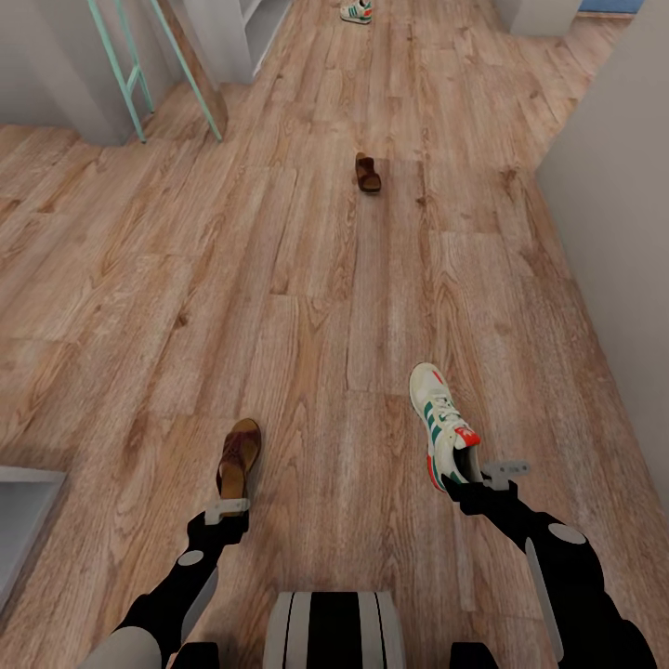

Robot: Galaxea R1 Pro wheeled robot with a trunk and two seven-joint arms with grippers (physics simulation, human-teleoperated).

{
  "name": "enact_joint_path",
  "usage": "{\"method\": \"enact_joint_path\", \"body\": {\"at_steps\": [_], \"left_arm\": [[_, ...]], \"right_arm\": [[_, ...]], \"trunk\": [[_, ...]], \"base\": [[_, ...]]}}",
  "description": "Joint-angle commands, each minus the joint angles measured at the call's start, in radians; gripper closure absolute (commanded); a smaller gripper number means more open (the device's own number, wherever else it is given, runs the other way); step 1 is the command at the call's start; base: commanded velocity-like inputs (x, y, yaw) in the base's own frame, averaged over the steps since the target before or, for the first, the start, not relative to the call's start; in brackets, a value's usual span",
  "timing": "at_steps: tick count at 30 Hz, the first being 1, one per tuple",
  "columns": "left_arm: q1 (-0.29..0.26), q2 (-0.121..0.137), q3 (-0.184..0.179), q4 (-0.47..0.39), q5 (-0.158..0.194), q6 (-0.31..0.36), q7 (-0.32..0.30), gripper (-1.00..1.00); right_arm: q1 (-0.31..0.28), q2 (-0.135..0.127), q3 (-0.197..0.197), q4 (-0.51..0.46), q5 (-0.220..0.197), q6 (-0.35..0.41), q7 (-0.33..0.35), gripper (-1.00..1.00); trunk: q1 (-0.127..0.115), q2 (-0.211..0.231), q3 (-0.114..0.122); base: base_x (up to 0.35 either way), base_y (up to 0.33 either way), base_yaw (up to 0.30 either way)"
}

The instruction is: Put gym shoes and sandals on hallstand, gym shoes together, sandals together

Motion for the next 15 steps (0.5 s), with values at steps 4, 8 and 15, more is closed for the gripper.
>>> {"method": "enact_joint_path", "body": {"at_steps": [4, 8, 15], "left_arm": [[0.0, 0.0, -0.003, 0.001, 0.003, -0.003, 0.005, -1.0], [0.0, 0.0, -0.005, 0.0, 0.003, -0.003, 0.005, -1.0], [0.0, -0.002, -0.006, 0.0, 0.001, -0.003, 0.005, 1.0]], "right_arm": [[-0.001, 0.001, -0.003, -0.001, 0.01, 0.003, 0.009, 1.0], [-0.001, 0.001, -0.003, -0.001, 0.01, 0.003, 0.009, 1.0], [-0.001, 0.001, -0.003, -0.002, 0.01, 0.003, 0.009, 1.0]], "trunk": [[0.001, -0.001, -0.012], [0.001, -0.001, -0.012], [0.001, -0.001, -0.012]], "base": [[0.0, 0.0, 0.0], [0.0, 0.0, 0.0], [0.0, 0.0, 0.0]]}}
